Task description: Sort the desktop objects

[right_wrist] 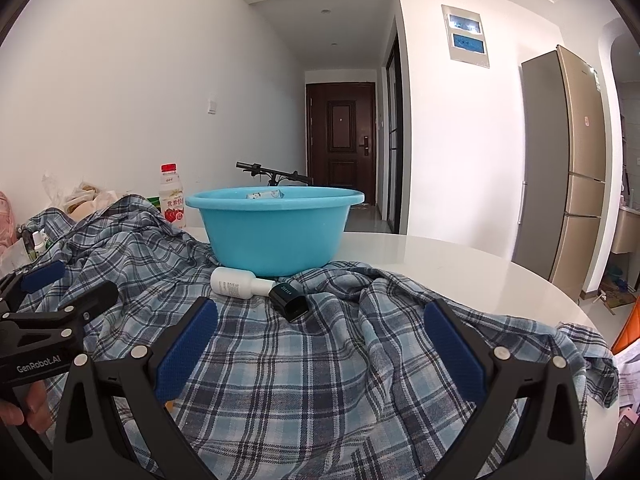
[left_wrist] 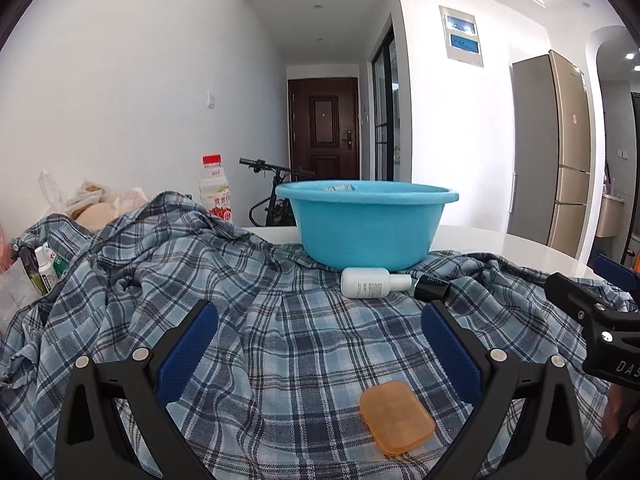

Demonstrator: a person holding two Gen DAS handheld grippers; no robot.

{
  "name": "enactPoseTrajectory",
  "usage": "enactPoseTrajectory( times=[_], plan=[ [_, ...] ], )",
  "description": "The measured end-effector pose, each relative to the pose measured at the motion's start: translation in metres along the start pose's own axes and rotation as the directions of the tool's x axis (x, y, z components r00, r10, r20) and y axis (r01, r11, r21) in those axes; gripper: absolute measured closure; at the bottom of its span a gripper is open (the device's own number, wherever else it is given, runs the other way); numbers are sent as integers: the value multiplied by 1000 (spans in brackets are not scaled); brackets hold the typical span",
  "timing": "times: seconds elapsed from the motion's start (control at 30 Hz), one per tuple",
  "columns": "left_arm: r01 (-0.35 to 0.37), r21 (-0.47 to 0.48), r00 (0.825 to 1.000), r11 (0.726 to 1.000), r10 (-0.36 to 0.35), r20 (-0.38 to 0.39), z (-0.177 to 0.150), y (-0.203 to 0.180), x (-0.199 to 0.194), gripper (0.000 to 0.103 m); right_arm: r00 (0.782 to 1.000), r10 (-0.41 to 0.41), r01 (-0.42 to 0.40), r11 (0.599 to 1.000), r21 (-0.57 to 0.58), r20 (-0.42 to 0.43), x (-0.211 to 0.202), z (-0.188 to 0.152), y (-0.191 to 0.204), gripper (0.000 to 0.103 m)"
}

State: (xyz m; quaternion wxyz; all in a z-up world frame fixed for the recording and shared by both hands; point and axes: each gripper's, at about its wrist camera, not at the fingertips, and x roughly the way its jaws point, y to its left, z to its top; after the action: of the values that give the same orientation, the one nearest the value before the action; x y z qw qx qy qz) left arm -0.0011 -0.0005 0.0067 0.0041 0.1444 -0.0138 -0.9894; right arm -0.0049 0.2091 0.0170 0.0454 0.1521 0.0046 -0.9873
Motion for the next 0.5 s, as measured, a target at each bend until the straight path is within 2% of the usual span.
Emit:
enactPoseTrajectory(
  times=[0.2,0.5],
  plan=[
    [19,-41,1000,999,-19,7,3,8,-2,0,1000,0,0,1000,0,2,0,0,0,0],
    [17,-32,1000,999,-17,3,3,7,-1,0,1000,0,0,1000,0,2,0,0,0,0]
  ],
)
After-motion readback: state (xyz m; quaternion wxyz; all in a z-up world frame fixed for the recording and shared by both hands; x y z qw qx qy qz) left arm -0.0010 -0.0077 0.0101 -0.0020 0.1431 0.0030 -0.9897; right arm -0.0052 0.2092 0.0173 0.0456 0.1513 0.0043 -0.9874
